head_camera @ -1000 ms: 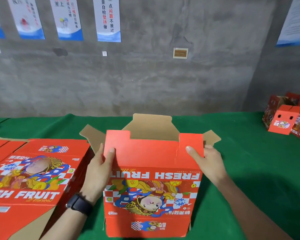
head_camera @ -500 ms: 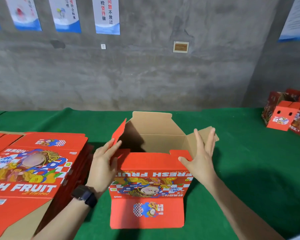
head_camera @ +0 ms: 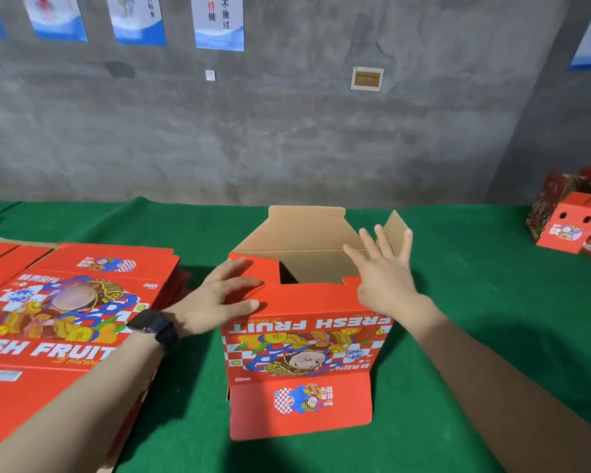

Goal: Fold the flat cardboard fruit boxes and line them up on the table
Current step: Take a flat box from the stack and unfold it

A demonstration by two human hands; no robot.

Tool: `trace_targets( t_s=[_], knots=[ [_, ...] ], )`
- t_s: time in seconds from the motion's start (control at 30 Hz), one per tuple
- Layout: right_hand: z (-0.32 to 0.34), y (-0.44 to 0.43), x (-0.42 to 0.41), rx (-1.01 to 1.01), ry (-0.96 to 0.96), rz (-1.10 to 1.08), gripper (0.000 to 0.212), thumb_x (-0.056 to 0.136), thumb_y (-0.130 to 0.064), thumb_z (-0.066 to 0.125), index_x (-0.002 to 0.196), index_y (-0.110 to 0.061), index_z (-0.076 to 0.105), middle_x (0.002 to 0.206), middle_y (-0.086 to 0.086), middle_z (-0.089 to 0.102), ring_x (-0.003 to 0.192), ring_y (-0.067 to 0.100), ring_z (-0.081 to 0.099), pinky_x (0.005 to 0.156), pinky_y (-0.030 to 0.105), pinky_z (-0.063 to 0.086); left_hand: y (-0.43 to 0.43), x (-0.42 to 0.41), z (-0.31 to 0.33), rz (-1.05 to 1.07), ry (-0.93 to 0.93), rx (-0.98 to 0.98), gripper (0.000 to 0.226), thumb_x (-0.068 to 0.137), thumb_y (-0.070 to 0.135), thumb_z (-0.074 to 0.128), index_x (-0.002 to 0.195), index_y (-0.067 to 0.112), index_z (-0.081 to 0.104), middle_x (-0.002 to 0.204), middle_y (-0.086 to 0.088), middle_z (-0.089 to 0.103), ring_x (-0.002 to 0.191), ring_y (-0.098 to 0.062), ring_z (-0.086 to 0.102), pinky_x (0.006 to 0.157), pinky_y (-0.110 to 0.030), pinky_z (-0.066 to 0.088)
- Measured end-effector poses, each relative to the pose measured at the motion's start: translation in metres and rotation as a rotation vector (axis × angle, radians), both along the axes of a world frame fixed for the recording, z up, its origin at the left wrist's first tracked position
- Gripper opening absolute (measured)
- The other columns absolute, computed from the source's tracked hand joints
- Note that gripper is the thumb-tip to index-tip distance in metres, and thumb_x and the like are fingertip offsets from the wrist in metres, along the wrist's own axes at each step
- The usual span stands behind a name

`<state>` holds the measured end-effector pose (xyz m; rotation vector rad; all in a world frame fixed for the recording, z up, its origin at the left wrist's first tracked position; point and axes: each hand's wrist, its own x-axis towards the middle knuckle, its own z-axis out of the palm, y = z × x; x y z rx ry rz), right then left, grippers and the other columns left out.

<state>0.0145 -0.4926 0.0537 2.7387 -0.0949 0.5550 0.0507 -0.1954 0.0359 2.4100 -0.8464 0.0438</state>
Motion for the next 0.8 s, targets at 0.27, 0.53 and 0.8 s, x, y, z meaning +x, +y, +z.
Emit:
trace_targets(
  t_s=[0.27, 0.53, 0.8],
  knots=[
    [-0.011, -0.011, -0.006, 0.087, -0.119, 0.156, 0.059, 0.081, -0.022, 0.061, 0.139, -0.025, 0.048, 0.159, 0.015, 0.015, 0.149, 0.031, -0.001, 0.105, 0.056, -0.027, -0.034, 0.031, 0.015, 0.379, -0.193, 0.200, 0.055, 0.087, 0.023, 0.060, 0.139, 0.035, 0.045, 0.141, -0.008, 0.031, 0.134, -0.028, 0.022, 0.113, -0.046, 0.014],
    [-0.006, -0.028, 0.001, 1.475, -0.719, 0.330, 0.051, 0.095, -0.025, 0.051, 0.143, -0.013, 0.038, 0.155, 0.007, 0.030, 0.137, 0.018, 0.036, 0.115, 0.035, 0.029, -0.033, 0.049, 0.017, 0.187, 0.291, -0.268, 0.072, 0.075, 0.000, 0.072, 0.134, 0.033, 0.047, 0.129, -0.007, 0.034, 0.113, -0.018, 0.042, 0.082, -0.020, 0.040],
    [-0.015, -0.027, 0.011, 1.251, 0.168, 0.234, 0.038, 0.086, -0.007, 0.068, 0.117, -0.028, 0.064, 0.145, 0.005, 0.036, 0.135, 0.017, 0.037, 0.113, 0.034, 0.029, -0.036, 0.049, 0.007, 0.237, 0.295, -0.490, 0.060, 0.079, -0.006, 0.063, 0.130, 0.026, 0.055, 0.135, -0.008, 0.041, 0.126, -0.021, 0.045, 0.111, -0.042, 0.034]
  ],
)
